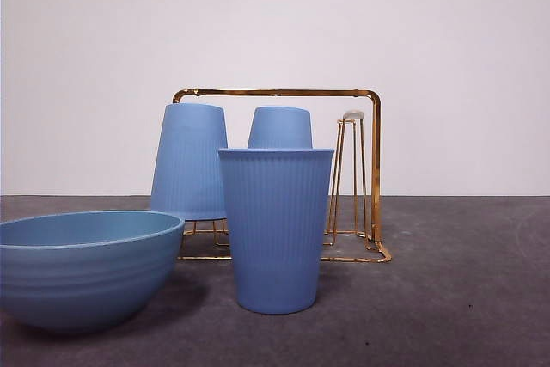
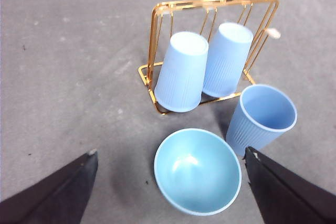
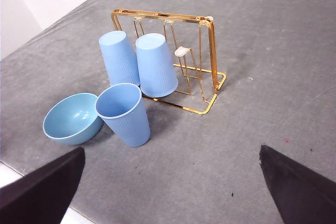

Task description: Right arm lift cup from the cupboard, then place it on the right of the bowl

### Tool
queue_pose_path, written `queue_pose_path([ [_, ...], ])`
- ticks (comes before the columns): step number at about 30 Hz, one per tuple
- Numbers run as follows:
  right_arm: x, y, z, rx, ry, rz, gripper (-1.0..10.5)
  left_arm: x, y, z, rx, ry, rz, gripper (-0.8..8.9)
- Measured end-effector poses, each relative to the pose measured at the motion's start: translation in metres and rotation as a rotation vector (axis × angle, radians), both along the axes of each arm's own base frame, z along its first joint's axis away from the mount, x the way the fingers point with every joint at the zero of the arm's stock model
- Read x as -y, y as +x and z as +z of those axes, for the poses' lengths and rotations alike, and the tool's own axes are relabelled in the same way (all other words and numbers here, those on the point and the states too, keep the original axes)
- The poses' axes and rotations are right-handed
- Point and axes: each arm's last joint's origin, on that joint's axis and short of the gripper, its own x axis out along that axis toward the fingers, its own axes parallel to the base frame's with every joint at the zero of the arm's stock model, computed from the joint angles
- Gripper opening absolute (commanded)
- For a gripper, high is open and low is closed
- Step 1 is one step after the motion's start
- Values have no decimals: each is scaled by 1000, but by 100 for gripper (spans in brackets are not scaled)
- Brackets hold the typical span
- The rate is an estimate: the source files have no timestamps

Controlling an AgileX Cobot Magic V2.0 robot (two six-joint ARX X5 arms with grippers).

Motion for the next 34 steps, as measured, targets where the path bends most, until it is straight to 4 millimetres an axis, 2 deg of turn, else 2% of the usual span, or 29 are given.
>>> queue_pose_path([
  [2, 0, 0, 0, 0, 0, 0, 306, 0, 0, 0, -1, 0, 0, 24],
  [3, 0, 0, 0, 0, 0, 0, 67, 0, 0, 0, -1, -1, 0, 24],
  [4, 0, 0, 0, 0, -1, -1, -19, 0, 0, 0, -1, -1, 0, 8],
  [5, 0, 0, 0, 0, -1, -1, 23, 0, 0, 0, -1, -1, 0, 5],
  [25, 0, 0, 0, 3, 0, -1, 19, -2, -1, 0, 10, -14, 9, 6],
  [30, 0, 0, 0, 3, 0, -1, 19, -11, 1, -3, 20, -26, 161, 6],
  [34, 0, 0, 0, 3, 0, -1, 19, -18, 8, -21, 25, 7, 335, 6],
])
